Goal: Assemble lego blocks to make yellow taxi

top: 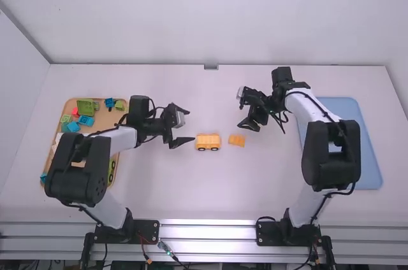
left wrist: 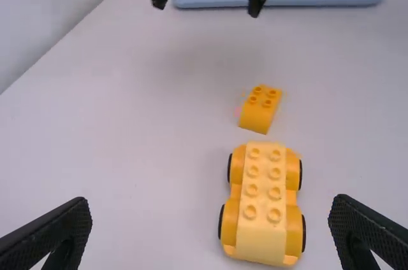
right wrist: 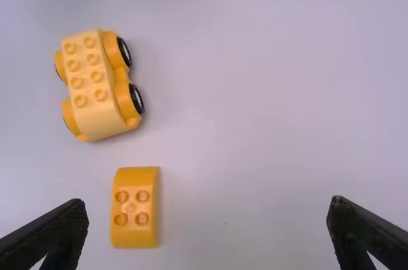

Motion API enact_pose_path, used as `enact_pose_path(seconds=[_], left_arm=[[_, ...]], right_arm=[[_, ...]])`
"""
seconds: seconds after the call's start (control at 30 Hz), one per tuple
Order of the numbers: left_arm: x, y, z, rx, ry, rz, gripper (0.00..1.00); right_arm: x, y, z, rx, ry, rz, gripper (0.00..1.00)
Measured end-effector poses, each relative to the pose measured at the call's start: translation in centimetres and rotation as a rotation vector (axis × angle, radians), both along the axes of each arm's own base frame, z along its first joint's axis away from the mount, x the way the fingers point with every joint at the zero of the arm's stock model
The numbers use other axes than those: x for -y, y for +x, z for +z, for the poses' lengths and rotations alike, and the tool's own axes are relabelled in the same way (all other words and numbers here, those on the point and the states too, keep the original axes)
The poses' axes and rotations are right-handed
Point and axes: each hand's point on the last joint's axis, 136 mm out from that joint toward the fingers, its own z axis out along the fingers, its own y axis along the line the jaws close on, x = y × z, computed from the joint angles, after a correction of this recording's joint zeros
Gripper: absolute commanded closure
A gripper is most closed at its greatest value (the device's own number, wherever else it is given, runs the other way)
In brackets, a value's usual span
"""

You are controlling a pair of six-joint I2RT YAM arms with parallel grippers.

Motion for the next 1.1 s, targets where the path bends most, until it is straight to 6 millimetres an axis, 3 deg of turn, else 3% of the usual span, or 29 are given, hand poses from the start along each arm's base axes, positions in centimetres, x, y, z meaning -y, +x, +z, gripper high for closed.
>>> enact_pose_path(seconds=[0.13,0.23,0.7,0.87,1.1], left_arm=[[0.5,-0.9,-0.6,0.029,0.017,-0.036,0.01],[0.7,-1.4,-1.0,0.054,0.026,-0.053,0.01],[1.1,-1.6,-1.3,0.060,-0.008,-0.092,0.01],[1.4,-1.0,-3.3,-0.024,-0.039,-0.110,0.01],[2.0,0.0,-3.9,-0.029,-0.091,-0.152,0.01]], right_arm=[[-1.1,-0.3,-0.3,0.027,0.031,0.042,0.01],[-1.9,-1.2,-1.8,0.056,0.078,0.073,0.01],[-2.7,-5.7,-6.1,0.067,0.242,0.083,0.01],[-2.0,-5.9,-6.8,0.074,0.259,0.046,0.01],[0.1,-5.5,-6.9,0.113,0.291,-0.007,0.10]])
